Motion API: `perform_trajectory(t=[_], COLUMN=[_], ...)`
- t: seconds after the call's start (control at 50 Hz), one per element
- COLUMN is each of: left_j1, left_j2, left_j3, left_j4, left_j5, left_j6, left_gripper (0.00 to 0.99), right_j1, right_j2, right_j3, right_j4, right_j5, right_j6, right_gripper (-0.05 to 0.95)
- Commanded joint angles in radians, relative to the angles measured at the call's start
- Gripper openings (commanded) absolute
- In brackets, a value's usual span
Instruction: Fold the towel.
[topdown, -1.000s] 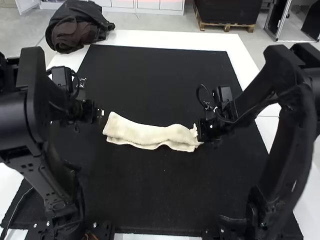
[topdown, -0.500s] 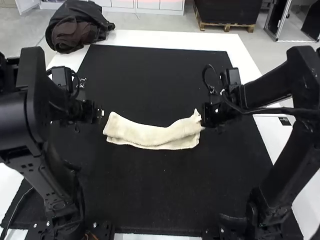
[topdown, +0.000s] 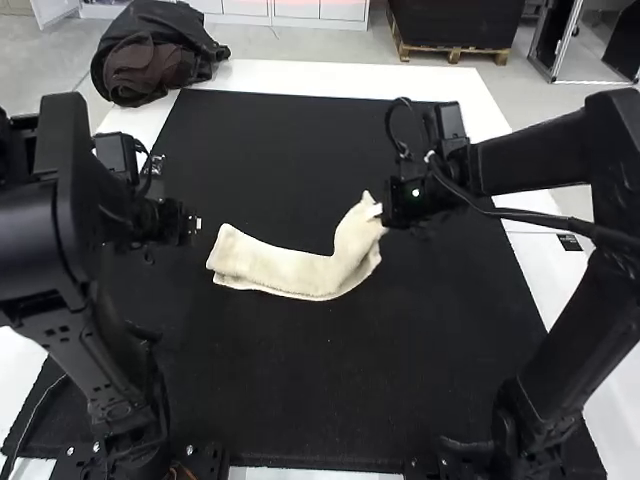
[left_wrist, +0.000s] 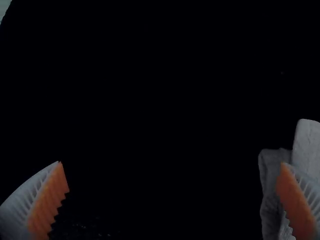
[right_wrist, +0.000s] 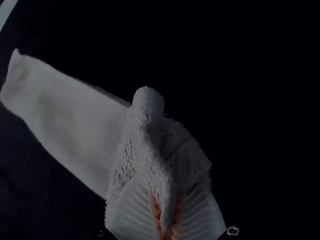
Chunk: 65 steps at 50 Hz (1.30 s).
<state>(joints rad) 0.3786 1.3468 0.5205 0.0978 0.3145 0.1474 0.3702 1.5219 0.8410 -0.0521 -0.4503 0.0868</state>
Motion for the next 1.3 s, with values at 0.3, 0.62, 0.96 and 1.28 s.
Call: perform_trajectory(t=[0.3,0.62,0.96,1.28], left_j1=[0.086,0.115,0.135,0.184], left_j2=[-0.031,-0.081,-0.095,-0.095], left_j3=[0.003,0.001,0.003,-0.005], left_j4=[0.006,0.006,-0.003,-0.013], left_j5=[0.005,0.006,0.009,0.026], left_j6=[-0.006,0.011,0.017,0.055], left_gripper=[0.967,0.967,0.967,0.967], right_j1=[0.225,0.348,0.434,0.457], right_j2=[0.098,0.224,0.360,0.462], right_j3=[0.119,0.201,0.317,0.426], right_j4=[0.095,0.175,0.225,0.236], right_j5=[-0.002,0.010,0.015,0.015], right_j6=[0.114,0.142,0.165,0.166], right_gripper=[-0.02,-0.02,-0.02,-0.02])
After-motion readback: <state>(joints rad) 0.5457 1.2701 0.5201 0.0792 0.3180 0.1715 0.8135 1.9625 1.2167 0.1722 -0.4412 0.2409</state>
